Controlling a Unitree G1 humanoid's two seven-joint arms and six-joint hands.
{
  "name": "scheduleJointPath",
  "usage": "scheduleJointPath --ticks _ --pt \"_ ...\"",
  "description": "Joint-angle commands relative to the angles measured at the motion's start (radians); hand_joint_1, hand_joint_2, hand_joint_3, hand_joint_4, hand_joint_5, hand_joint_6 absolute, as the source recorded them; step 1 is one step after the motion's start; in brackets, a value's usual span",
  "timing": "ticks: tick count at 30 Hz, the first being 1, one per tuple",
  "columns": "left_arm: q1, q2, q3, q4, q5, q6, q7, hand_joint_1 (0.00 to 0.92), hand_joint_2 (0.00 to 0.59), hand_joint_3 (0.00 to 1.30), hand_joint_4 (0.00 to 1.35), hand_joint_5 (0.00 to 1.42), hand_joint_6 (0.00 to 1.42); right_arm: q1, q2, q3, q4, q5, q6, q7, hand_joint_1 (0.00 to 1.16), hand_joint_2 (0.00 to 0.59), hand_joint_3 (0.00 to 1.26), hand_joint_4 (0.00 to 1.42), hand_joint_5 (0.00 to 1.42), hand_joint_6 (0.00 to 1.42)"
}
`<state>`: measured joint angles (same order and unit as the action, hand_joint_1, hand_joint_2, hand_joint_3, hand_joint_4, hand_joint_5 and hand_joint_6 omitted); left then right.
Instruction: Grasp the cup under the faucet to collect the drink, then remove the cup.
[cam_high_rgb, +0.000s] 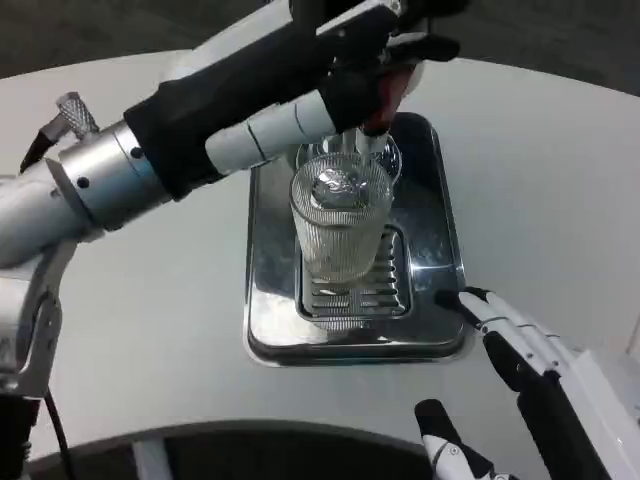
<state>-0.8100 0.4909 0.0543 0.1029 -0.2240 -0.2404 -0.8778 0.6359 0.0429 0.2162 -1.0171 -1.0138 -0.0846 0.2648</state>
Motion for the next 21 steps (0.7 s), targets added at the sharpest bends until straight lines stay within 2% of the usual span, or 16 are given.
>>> scheduleJointPath --ticks 1,10,21 --pt "0.035 0.054 -0.030 -0.022 0.084 -0.139 -0.010 0.000 0.089 0.00 0.00 0.10 0.05 0.031 0.002 0.004 0.007 0.017 0.008 -0.022 0.46 0.454 0.16 0.10 0.12 0.19" --pt "0.053 0.125 -0.062 -0.025 0.183 -0.283 0.020 0.000 0.090 0.00 0.00 0.10 0.05 0.054 -0.004 0.009 0.016 0.025 0.003 -0.044 0.46 0.454 0.16 0.10 0.12 0.20" --pt "0.067 0.174 -0.086 -0.036 0.233 -0.345 0.059 0.000 0.092 0.00 0.00 0.09 0.04 0.041 -0.011 -0.006 0.025 0.042 0.016 -0.045 0.46 0.451 0.16 0.10 0.12 0.21"
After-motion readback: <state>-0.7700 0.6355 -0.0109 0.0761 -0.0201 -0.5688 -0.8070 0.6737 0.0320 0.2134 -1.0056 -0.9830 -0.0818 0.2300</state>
